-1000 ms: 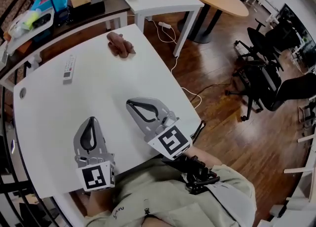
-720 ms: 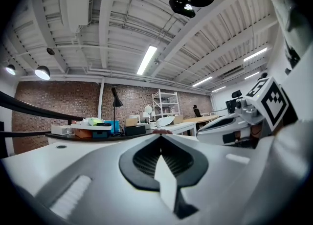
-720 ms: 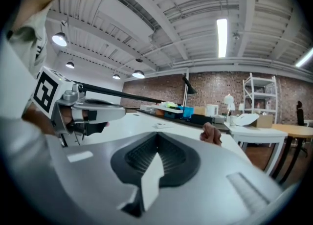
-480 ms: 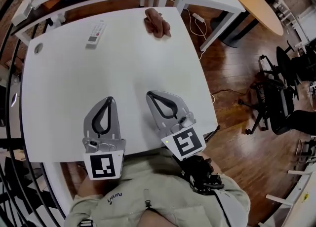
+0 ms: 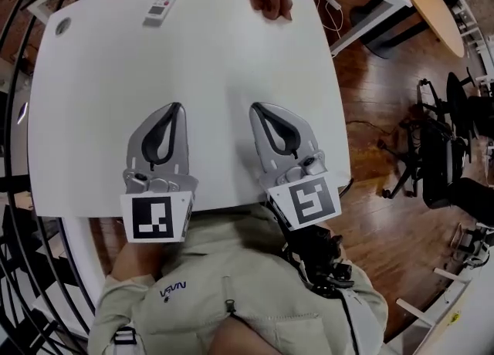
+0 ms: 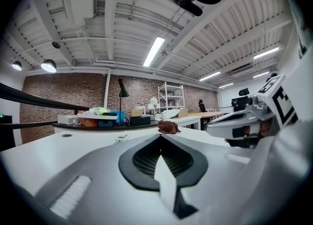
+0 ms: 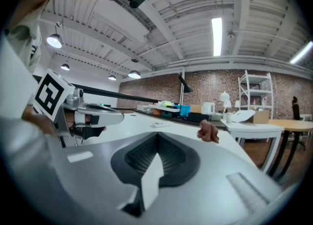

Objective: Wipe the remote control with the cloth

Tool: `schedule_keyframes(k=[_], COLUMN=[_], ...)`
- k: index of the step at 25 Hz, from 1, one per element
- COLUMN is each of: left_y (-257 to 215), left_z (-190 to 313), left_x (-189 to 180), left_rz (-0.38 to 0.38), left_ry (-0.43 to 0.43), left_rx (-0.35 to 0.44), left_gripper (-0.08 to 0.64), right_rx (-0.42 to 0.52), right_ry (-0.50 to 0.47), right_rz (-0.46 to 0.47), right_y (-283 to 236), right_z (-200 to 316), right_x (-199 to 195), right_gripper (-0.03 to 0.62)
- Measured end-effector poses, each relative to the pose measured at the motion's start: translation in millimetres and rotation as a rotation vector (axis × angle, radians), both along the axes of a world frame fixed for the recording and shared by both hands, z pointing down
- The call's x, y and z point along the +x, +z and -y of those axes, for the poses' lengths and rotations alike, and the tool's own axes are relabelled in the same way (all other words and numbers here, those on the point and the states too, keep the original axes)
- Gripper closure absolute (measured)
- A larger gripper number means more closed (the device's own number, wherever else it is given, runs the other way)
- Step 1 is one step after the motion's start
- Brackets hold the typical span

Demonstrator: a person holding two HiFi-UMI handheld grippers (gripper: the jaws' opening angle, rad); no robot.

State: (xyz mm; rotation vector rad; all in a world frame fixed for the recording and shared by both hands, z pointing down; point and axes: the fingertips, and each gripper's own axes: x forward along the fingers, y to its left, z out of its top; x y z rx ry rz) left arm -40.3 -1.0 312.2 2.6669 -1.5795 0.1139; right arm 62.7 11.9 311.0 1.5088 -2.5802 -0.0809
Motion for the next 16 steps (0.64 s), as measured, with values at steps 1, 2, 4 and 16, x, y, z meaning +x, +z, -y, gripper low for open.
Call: schedule_keyframes(k=[1,2,4,16], left_y=[1.9,2.7,1.6,5.0], left_z=[1.3,2.0,1.7,6.2], left_x=[0.4,0.1,-1.4,0.9], left_rz=[-0.002,-0.005,-0.009,-0.001], left_ry=[0.002,0.002,-0.004,-0.001], left_rx=[-0.009,-0.014,-0.017,-0.039], left_gripper=[0.56,0.56,0.56,0.56], right_rx=[-0.006,-0.012,-0.018,-0.032], right_ry=[0.001,0.002,0.003,-0.003], right_rz=[-0.007,-0.016,-0.023,0.01], right_y=[2.6,5.3,7.1,5.8], right_z=[0.0,-0.4,-1.4,4.3], right_x=[1.7,3.4,4.9,6.8], right_gripper=[0.591,0.591,0.591,0.591])
